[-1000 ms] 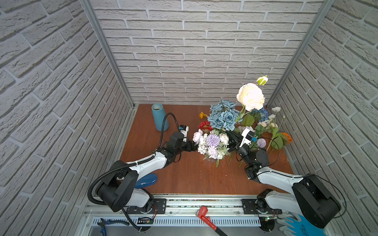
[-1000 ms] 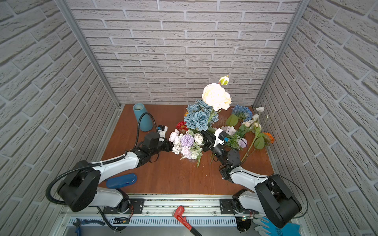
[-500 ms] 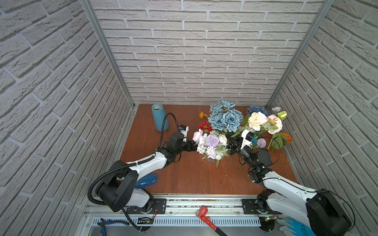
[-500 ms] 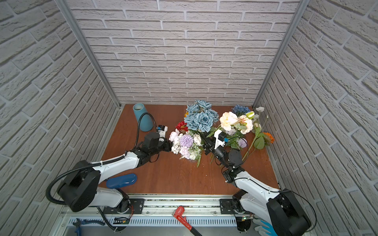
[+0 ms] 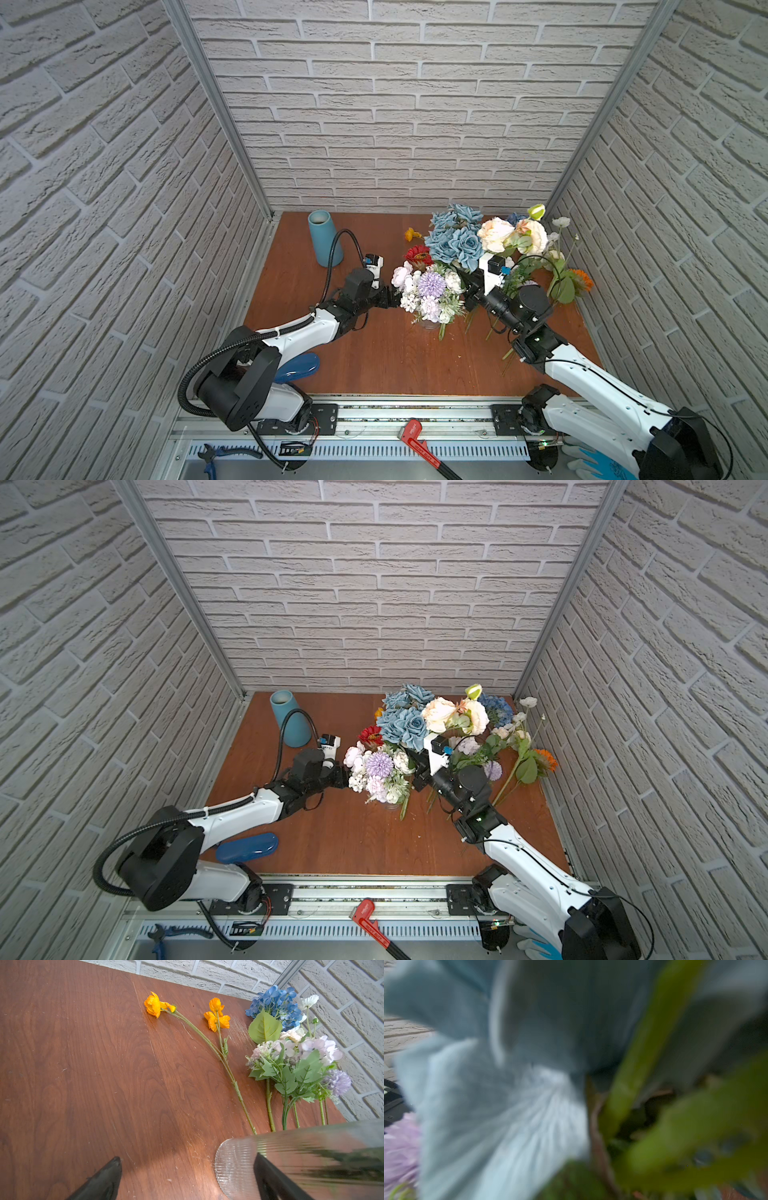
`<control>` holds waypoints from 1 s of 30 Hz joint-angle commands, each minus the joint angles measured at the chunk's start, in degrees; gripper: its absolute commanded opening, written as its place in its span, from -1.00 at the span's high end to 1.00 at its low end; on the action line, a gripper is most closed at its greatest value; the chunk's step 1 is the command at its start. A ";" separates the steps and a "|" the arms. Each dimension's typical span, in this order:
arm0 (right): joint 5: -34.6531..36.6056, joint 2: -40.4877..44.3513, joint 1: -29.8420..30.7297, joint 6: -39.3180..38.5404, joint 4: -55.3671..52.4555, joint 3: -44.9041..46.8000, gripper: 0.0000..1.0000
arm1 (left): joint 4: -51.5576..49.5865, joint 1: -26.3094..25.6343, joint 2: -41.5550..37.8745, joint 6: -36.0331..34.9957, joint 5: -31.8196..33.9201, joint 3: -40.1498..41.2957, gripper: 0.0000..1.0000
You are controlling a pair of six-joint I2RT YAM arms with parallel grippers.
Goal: Arrange flowers in a vase
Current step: Place the flower in the vase.
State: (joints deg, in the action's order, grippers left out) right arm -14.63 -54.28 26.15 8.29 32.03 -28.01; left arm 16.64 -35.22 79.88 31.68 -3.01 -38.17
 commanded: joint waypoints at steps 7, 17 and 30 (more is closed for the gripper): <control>0.98 2.75 2.06 -2.64 -10.28 -1.34 0.47 | 1.11 -0.20 -2.05 -0.91 0.59 -0.50 -0.96; 7.54 14.24 1.89 -4.55 -19.07 -2.13 0.20 | 1.72 -0.22 -1.75 -1.10 0.46 -0.65 -0.96; 8.87 15.48 1.27 -4.14 -21.76 -4.80 0.20 | 1.11 -0.20 -4.64 -1.60 1.44 0.77 -0.97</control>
State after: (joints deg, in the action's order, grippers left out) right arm -7.01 -40.93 27.59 4.23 10.57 -30.96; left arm 16.47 -35.22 77.10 31.27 -2.57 -38.17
